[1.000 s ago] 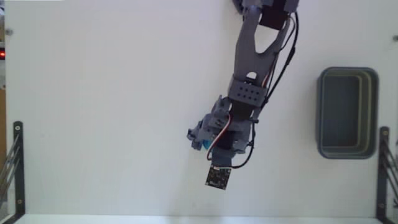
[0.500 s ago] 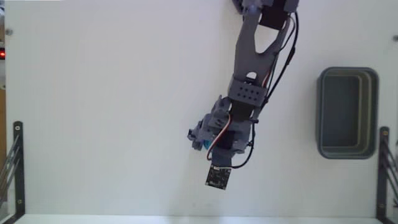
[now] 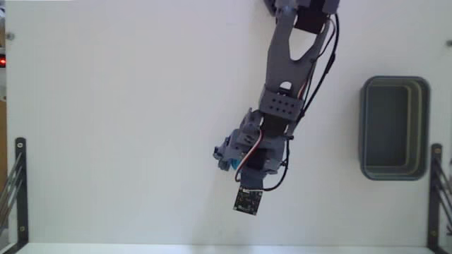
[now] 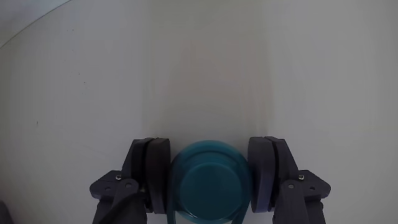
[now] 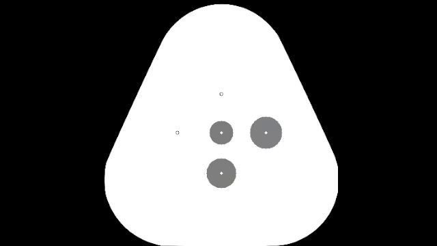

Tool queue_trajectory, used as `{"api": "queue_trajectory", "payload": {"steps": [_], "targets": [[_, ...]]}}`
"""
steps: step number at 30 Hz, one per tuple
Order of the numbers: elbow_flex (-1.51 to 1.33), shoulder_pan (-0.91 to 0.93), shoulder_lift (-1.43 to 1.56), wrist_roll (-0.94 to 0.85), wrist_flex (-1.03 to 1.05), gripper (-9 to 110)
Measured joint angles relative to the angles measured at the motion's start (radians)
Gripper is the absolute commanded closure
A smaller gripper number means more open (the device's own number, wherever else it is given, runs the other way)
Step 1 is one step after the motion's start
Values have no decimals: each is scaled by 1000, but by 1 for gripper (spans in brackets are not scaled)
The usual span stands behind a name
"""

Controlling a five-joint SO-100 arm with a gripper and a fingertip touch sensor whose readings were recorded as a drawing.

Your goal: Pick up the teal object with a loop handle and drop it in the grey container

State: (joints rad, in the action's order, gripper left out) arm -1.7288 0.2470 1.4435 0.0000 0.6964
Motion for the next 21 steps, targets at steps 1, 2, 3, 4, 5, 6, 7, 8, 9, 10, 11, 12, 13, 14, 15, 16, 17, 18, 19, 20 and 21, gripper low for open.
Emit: {"api": "queue_trajectory", "payload": {"steps": [1, 2, 3, 4, 5, 6, 7, 8, 9, 10, 11, 12, 13, 14, 15, 16, 17, 18, 19, 20, 21], "targets": [[0, 0, 0, 0, 0, 33], [0, 0, 0, 0, 0, 34], [0, 0, 0, 0, 0, 34], [0, 0, 0, 0, 0, 34], [0, 0, 0, 0, 0, 35], [0, 0, 0, 0, 0, 35], [0, 0, 0, 0, 0, 35], [0, 0, 0, 0, 0, 36], [0, 0, 0, 0, 0, 36], [0, 0, 0, 0, 0, 36], [0, 0, 0, -2, 0, 36], [0, 0, 0, -2, 0, 37], [0, 0, 0, -2, 0, 37], [0, 0, 0, -2, 0, 37], [0, 0, 0, -2, 0, 38], [0, 0, 0, -2, 0, 38], [0, 0, 0, -2, 0, 38], [0, 0, 0, -2, 0, 39], [0, 0, 0, -2, 0, 39], [0, 0, 0, -2, 0, 39], [0, 0, 0, -2, 0, 39]]}}
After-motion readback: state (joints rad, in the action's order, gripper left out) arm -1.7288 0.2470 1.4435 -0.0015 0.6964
